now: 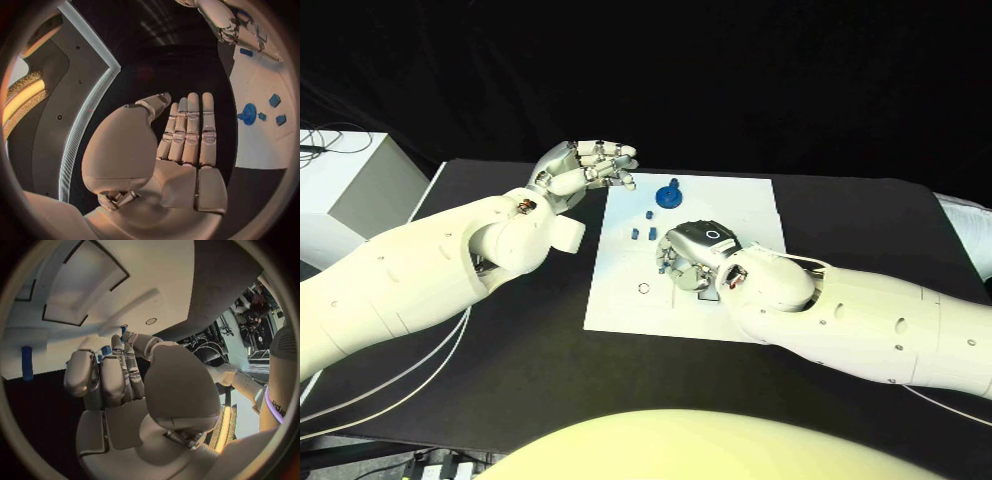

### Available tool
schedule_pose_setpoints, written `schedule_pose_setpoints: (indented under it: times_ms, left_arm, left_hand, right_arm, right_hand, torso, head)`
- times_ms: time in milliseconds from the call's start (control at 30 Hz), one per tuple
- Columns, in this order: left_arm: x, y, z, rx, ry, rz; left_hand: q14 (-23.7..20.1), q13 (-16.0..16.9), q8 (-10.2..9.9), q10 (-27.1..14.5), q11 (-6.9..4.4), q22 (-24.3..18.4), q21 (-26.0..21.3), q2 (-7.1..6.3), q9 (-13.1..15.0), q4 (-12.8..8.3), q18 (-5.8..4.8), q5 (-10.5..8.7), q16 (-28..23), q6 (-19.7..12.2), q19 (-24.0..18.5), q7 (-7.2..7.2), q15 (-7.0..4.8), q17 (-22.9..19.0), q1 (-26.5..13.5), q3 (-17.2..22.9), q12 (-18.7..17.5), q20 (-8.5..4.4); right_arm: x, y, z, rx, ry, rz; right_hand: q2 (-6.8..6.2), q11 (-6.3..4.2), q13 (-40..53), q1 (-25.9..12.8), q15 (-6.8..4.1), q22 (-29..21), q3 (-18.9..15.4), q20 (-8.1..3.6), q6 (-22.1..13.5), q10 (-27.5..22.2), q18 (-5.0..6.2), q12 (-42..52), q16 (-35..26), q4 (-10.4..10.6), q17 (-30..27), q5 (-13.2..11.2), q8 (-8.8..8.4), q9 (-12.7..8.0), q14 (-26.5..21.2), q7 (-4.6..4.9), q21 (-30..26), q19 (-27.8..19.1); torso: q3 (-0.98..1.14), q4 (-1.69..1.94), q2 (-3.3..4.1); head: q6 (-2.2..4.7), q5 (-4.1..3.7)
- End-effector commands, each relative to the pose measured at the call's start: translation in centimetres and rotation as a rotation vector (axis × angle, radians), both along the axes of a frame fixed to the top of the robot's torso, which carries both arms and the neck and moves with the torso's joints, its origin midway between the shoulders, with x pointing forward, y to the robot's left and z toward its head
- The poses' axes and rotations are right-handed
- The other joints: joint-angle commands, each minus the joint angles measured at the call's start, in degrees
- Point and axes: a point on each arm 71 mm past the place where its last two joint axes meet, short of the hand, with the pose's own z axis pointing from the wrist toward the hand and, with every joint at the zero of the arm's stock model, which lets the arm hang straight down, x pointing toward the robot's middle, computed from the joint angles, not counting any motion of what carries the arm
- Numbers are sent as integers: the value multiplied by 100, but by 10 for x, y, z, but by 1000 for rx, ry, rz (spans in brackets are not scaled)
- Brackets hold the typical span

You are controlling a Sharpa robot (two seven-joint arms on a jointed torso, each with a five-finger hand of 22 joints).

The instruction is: Assemble the parts on the task board

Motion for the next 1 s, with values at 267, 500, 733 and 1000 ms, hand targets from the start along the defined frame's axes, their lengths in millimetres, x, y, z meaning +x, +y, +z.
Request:
schedule_pose_setpoints:
  times_ms: [267,500,733,1000]
  left_arm:
    - [0,-2,1,-7,-8,-14]
    - [-1,-1,1,-6,-8,-14]
    - [-1,-1,1,-5,-8,-14]
    - [-1,-1,1,-4,-5,-16]
  left_hand:
    - [14,-4,-34,-4,35,-10,-38,-3,-8,-10,48,-5,-31,-4,8,39,30,6,54,-30,-38,4]
    - [14,-4,-34,-4,35,-10,-38,-3,-8,-10,48,-5,-31,-4,8,39,30,6,54,-30,-38,4]
    - [14,-4,-34,-4,35,-10,-38,-3,-8,-10,48,-5,-31,-4,8,39,30,6,54,-30,-38,4]
    - [17,-2,-39,-3,35,-22,-60,5,-9,-3,49,-3,-60,-2,6,37,32,29,51,-45,-53,8]
  right_arm:
    - [-1,2,-1,-12,-5,5]
    - [-1,4,-2,-16,-2,8]
    - [1,4,-5,-27,3,2]
    - [4,3,-9,-46,9,-6]
  right_hand:
    - [30,-170,6,3,-36,232,38,3,20,194,-88,18,36,-11,-5,24,21,10,236,15,26,45]
    - [30,-170,6,3,-36,232,38,3,20,194,-88,18,36,-11,-5,24,21,10,236,15,26,45]
    - [30,-168,5,0,-35,241,44,4,16,197,-90,14,38,-16,-12,31,24,16,235,18,36,49]
    - [30,-168,5,0,-35,241,44,4,16,197,-90,14,38,-16,-12,31,24,16,235,18,36,49]
  torso:
    - [-3,3,0]
    - [-2,-3,2]
    - [-4,3,1]
    - [-3,5,-1]
  head:
    - [2,-5]
    - [2,-4]
    - [2,-7]
    - [2,-10]
